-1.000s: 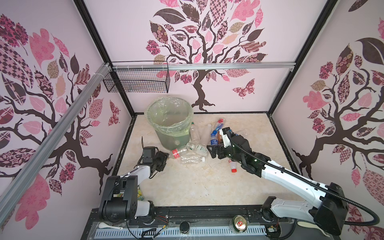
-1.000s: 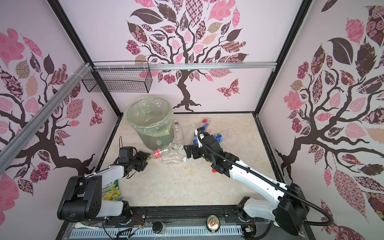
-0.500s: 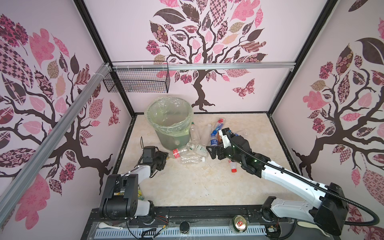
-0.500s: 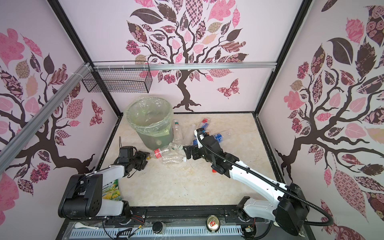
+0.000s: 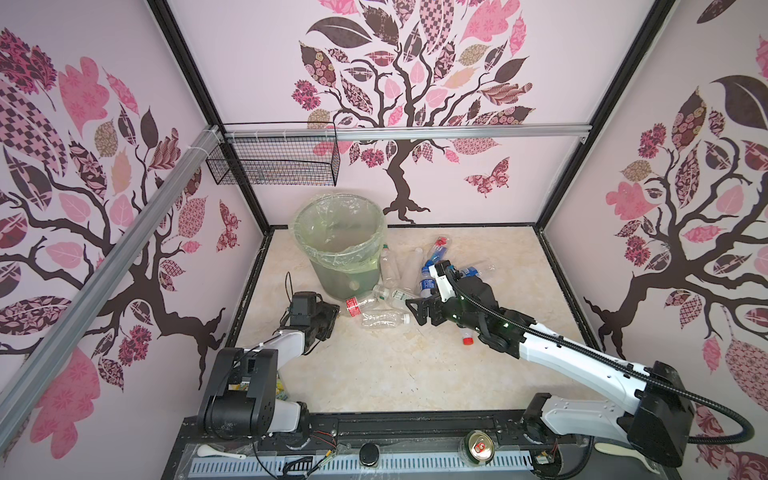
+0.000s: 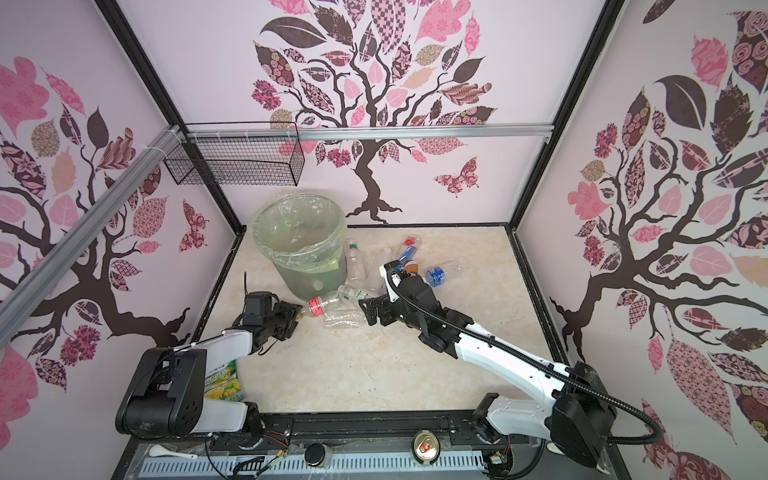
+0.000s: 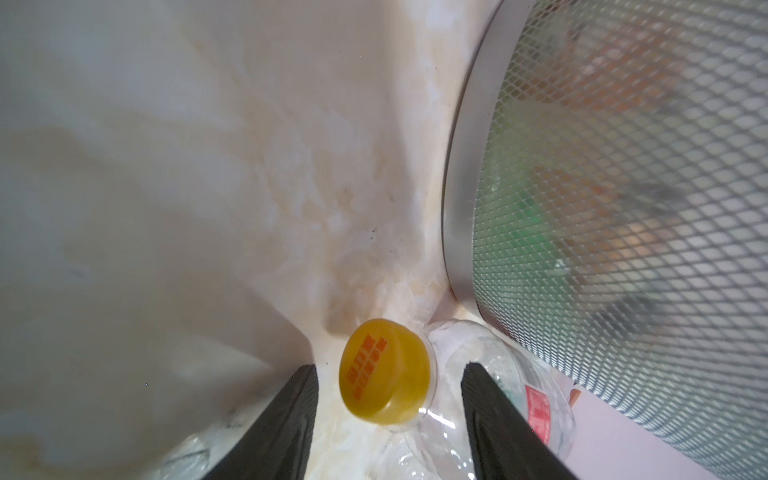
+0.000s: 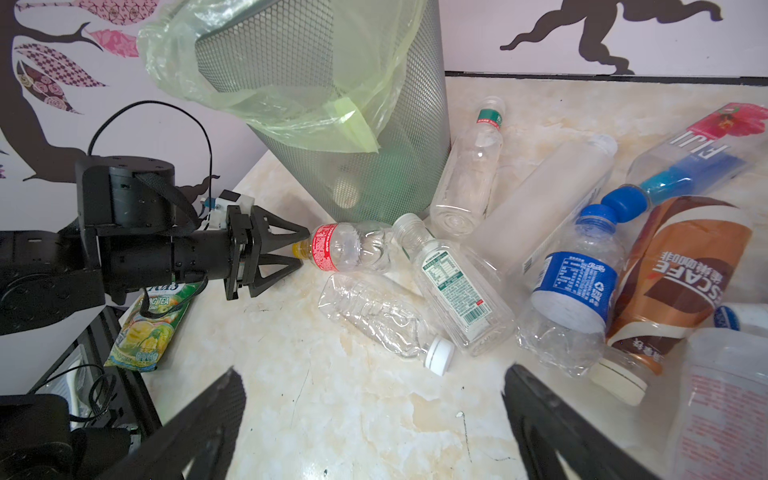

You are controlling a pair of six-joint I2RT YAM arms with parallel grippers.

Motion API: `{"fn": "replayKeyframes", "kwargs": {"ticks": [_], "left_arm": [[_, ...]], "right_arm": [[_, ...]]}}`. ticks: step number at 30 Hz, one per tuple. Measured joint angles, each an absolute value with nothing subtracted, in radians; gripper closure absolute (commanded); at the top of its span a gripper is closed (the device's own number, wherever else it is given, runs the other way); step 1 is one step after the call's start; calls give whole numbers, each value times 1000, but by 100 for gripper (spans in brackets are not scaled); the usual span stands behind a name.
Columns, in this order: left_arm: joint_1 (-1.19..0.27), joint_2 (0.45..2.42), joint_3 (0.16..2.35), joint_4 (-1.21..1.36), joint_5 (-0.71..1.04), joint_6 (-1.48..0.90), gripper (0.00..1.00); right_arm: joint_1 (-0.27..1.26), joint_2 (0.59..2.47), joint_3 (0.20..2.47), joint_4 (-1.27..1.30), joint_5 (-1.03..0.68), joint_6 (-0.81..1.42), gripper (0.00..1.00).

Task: Throw the plastic bottles in the bin
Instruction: 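Lower left gripper over the yellow cap of the red-label bottle, then close left gripper around the yellow cap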

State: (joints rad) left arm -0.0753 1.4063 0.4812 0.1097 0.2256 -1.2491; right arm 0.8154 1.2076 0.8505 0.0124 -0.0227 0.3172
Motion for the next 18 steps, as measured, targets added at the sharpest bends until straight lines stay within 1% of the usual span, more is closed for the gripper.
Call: {"fn": "replayKeyframes", "kwargs": {"ticks": [5, 14, 18], "left_arm": [[-84, 1439, 506, 112, 209, -1261, 41], [-88, 1454, 506, 138, 199, -1336, 41], [-100, 1453, 505, 156, 195, -1387, 39]], "right_arm": [[847, 1208, 849, 12, -23, 310, 1], [849, 1205, 840, 11, -12, 309, 0], [849, 1205, 839, 11, -10, 310, 0]]}}
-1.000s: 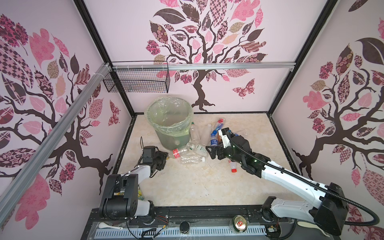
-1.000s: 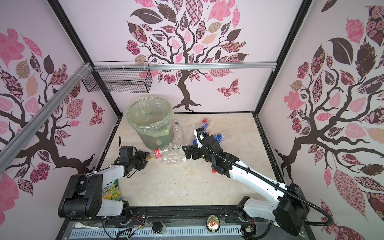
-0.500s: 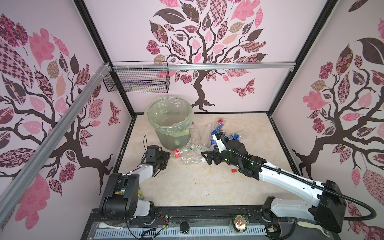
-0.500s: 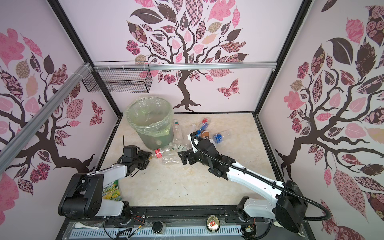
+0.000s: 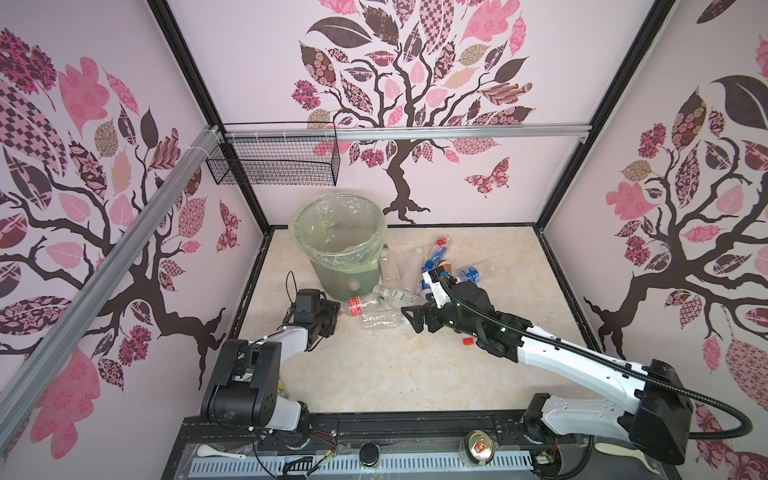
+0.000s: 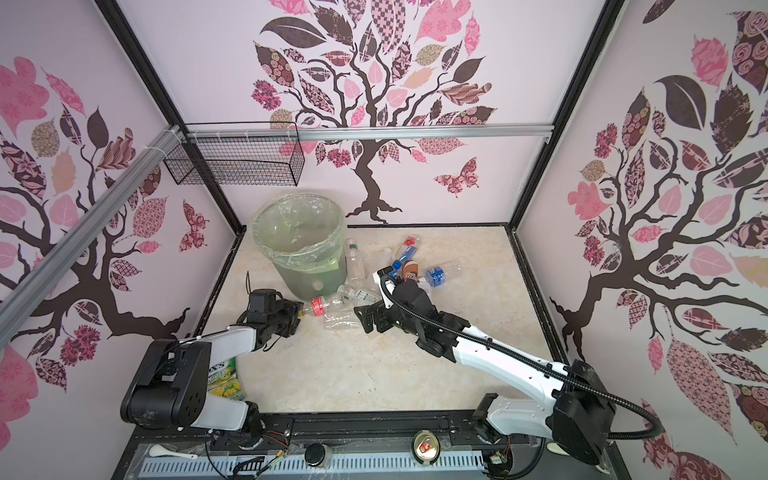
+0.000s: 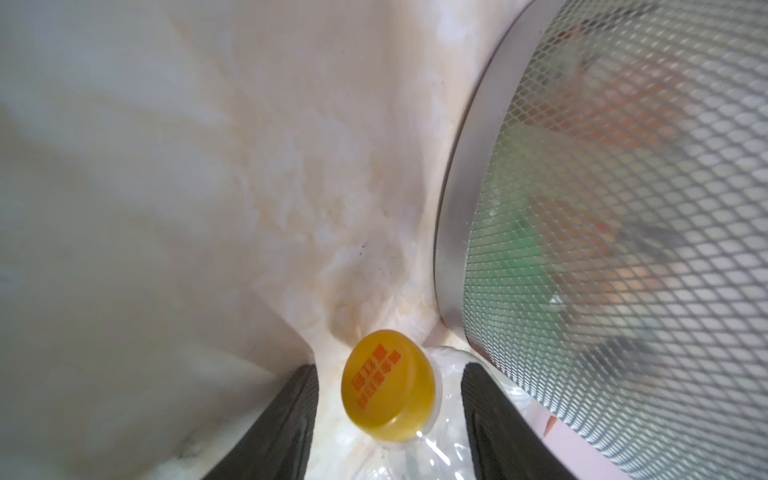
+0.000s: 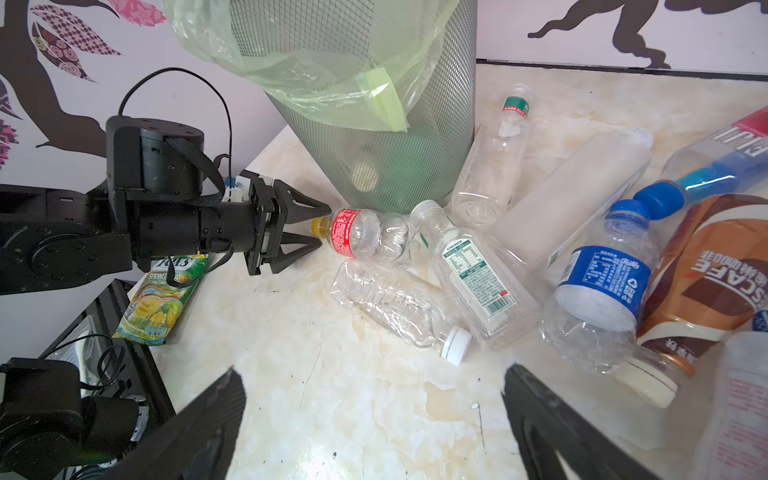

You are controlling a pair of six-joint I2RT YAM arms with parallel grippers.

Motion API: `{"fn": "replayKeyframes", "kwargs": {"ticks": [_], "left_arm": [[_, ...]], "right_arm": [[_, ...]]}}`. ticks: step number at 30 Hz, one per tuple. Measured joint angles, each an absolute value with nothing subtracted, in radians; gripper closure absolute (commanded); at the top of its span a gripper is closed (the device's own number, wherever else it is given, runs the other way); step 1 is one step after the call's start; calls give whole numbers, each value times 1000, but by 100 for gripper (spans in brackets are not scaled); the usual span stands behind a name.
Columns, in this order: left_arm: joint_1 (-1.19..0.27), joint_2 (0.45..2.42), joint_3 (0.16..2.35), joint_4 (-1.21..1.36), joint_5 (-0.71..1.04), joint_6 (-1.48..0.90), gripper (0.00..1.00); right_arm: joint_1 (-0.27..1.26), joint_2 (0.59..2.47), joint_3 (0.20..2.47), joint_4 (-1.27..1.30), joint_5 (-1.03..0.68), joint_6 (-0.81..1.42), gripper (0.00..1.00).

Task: Throw the plastic bottles in the bin
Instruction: 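Close left gripper around the yellow cap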

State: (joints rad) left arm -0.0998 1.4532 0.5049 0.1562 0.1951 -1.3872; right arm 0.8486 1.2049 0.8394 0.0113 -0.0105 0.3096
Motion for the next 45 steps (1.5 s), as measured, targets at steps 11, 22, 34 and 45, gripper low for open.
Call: {"fn": "replayKeyframes", "kwargs": {"ticks": [11, 22, 34, 45], "left_arm": [[-116, 1419, 487, 170, 155, -1496, 39], [-121, 1502, 488, 259, 154, -1523, 48], [-124, 1504, 474, 269, 128, -1510, 67], [-23, 1478, 397, 367, 163, -1481, 73]], "right_arm": [[849, 1202, 830, 12, -6, 312, 0], [849, 1150, 804, 11, 11, 309, 0], [849, 1149, 783, 20, 14, 310, 0], [849, 1150, 743, 57, 14, 318, 0]]}}
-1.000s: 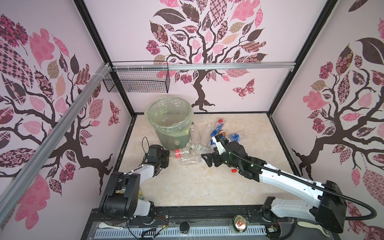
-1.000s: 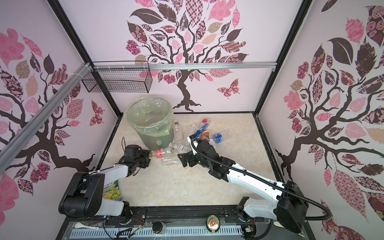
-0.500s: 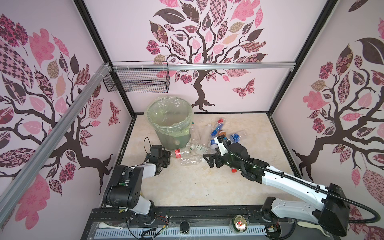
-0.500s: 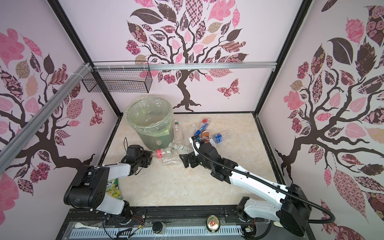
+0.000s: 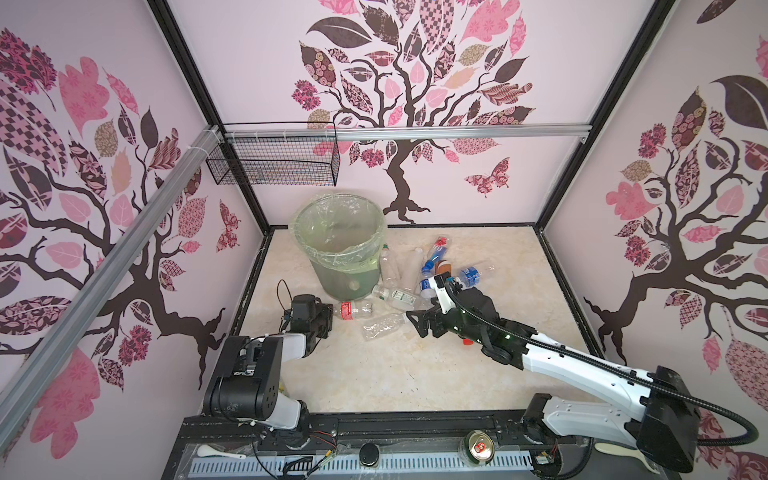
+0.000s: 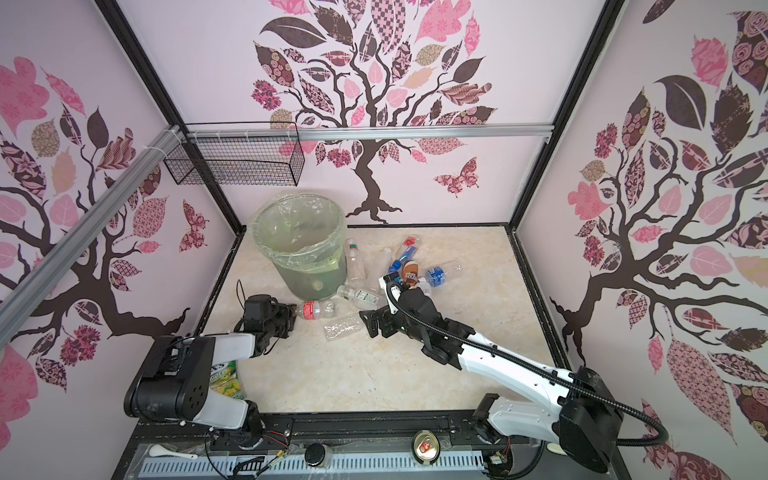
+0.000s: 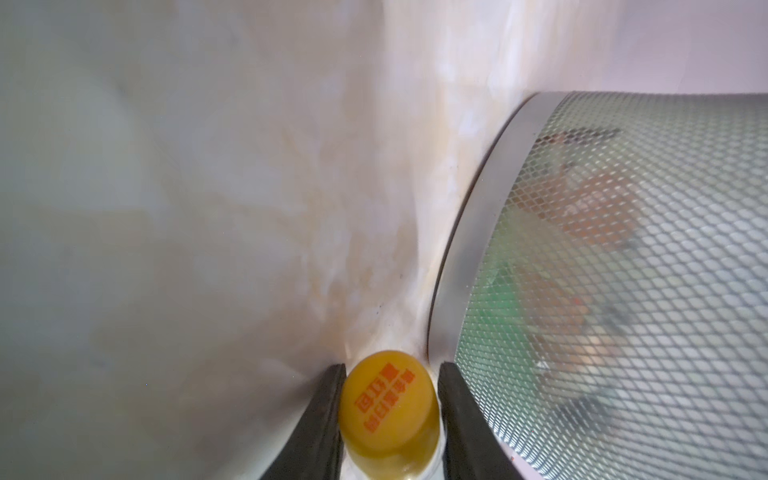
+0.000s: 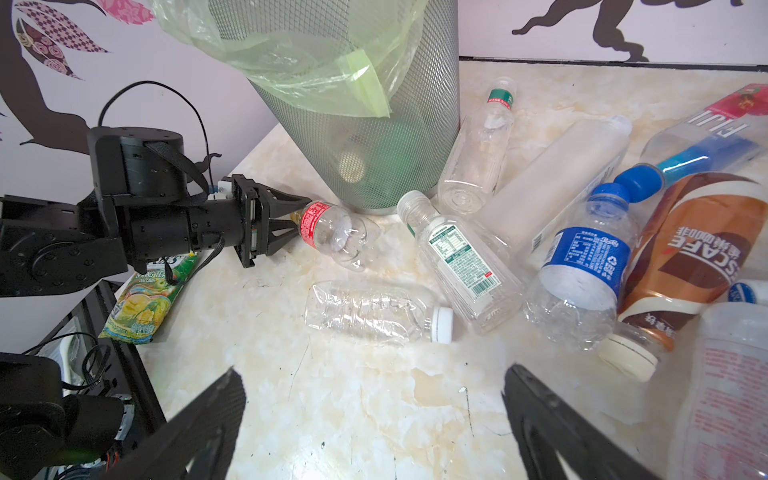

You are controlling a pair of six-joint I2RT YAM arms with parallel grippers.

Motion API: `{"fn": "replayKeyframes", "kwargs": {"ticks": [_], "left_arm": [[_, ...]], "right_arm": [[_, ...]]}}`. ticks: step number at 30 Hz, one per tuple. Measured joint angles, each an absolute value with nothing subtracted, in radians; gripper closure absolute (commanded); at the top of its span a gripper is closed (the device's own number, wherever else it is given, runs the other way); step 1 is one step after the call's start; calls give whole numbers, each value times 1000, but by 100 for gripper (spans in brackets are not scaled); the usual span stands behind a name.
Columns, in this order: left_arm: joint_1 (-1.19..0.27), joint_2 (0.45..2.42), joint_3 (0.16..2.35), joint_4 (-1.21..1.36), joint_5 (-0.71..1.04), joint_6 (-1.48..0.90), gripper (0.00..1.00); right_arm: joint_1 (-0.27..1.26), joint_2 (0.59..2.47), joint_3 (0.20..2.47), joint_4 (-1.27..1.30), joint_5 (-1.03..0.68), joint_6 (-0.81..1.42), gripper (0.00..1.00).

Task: Throw the plastic bottles in the bin
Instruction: 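Close left gripper around the yellow cap, then lift the red-label bottle toward the right gripper while right gripper approaches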

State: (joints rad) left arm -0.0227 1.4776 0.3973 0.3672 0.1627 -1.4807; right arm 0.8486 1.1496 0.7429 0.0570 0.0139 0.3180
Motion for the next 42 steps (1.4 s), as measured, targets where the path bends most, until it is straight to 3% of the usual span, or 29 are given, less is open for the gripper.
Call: {"fn": "replayKeyframes", "kwargs": {"ticks": [13, 22, 42], "left_arm": [[-22, 1164, 302, 244, 185, -1465, 73], [-135, 904, 334, 61, 129, -1463, 73], [-630, 1020, 689, 14, -167, -1523, 77]], "right_arm": [[849, 1136, 693, 141, 4, 460, 0], [849, 1119, 693, 188, -2, 542, 1], [848, 1019, 693, 244, 56, 746, 1]]}}
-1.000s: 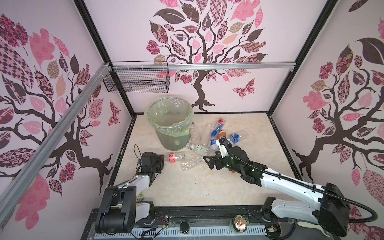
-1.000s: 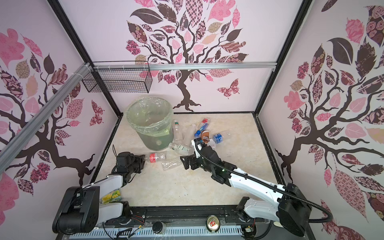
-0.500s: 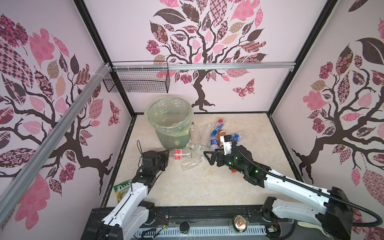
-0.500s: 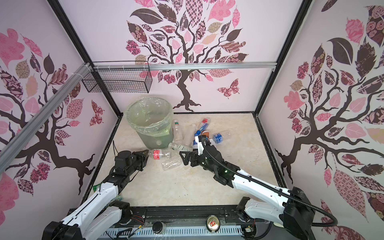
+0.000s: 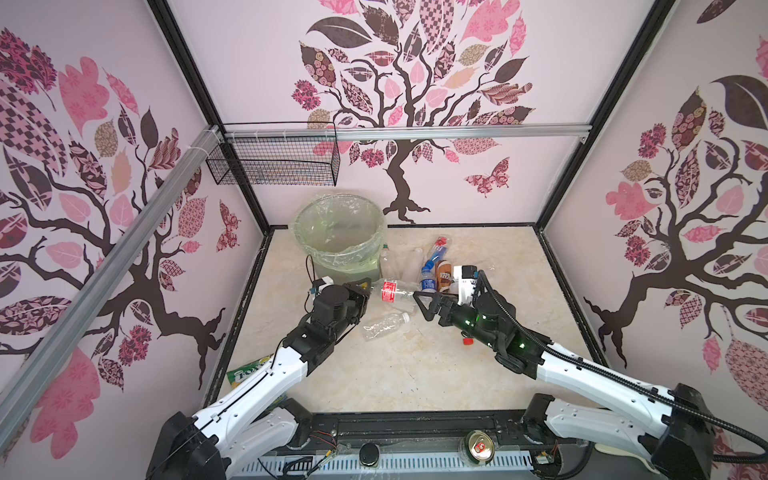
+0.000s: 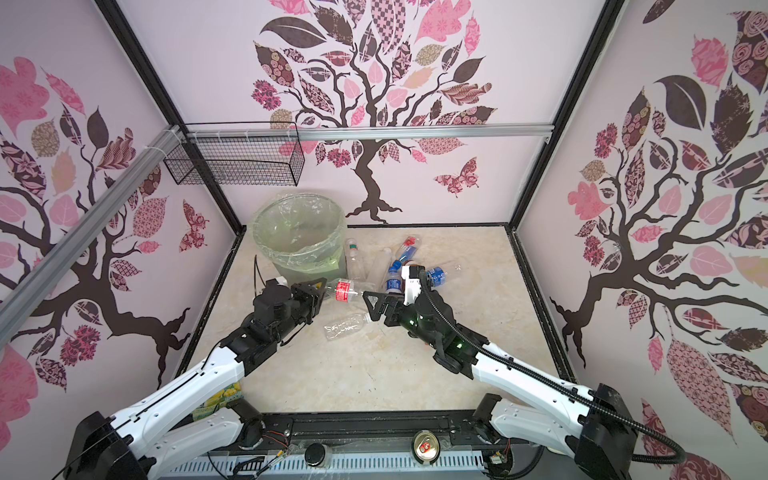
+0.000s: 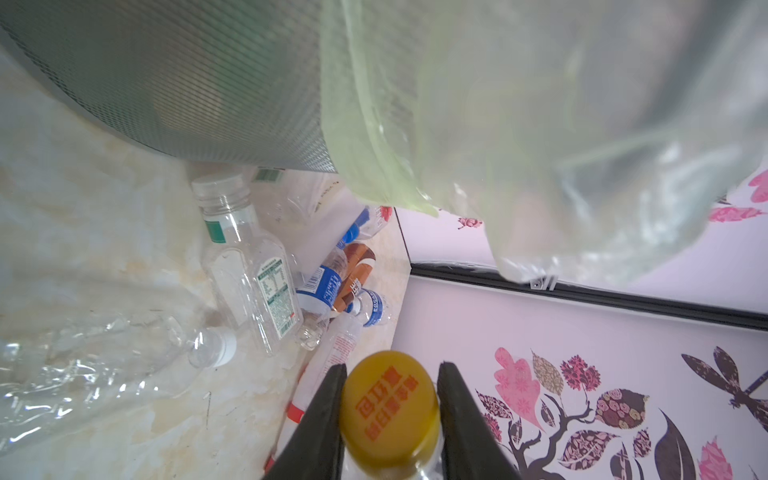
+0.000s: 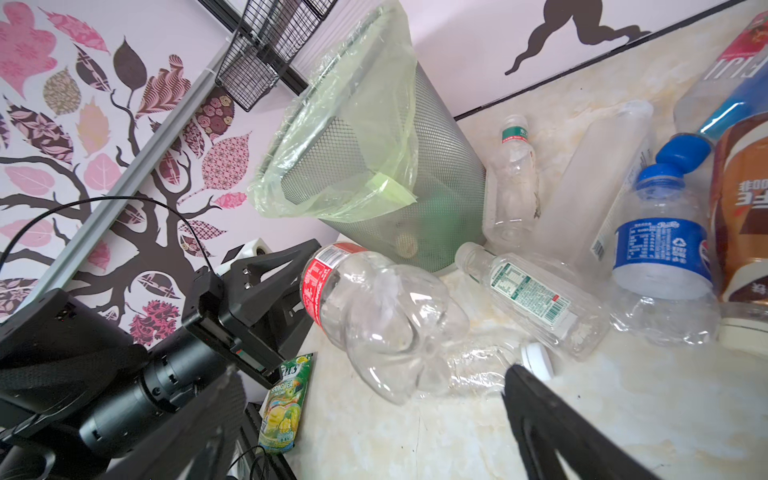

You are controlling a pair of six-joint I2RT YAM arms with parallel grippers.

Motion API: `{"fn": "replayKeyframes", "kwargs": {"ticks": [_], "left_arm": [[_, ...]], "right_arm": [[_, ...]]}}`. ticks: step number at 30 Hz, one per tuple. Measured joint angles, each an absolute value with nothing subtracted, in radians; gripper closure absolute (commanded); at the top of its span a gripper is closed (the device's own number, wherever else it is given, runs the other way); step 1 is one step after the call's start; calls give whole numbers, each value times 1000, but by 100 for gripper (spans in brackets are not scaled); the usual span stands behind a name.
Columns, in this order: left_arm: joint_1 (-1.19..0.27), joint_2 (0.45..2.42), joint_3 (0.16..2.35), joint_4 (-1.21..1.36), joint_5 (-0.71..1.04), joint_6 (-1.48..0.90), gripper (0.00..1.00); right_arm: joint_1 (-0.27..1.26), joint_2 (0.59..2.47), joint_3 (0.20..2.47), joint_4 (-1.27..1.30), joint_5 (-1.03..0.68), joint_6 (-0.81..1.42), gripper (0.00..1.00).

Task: Throw the plastic bottles in the bin
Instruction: 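Lift the red-label bottle toward the right gripper while right gripper approaches, then close right gripper on the body of the red-label bottle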

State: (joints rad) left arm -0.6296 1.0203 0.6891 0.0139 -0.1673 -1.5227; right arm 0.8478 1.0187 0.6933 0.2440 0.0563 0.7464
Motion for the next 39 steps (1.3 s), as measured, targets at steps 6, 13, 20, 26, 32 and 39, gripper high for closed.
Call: {"fn": "replayKeyframes", "kwargs": {"ticks": [6, 13, 20, 26, 32, 39], "left_arm": [[-722, 1053, 767, 14, -222, -1510, 77], [-745, 1063, 783, 14, -234, -1499, 77], [-746, 1057, 799, 6, -237, -1480, 77], [-747, 1046, 819, -5, -234, -1465, 77], [-747, 1046, 825, -6, -230, -1467, 78], [-748, 1061, 825, 23, -223, -1491, 78]], "right_arm": [[835, 1006, 693, 263, 60, 749, 1], [777, 1006, 693, 275, 16, 753, 1], [756, 1006, 686, 305, -15, 752, 0], [749, 1005, 645, 315, -22, 760, 0], [736, 999, 623, 350, -35, 807, 0], [736, 1021, 623, 476, -61, 889, 0]]}}
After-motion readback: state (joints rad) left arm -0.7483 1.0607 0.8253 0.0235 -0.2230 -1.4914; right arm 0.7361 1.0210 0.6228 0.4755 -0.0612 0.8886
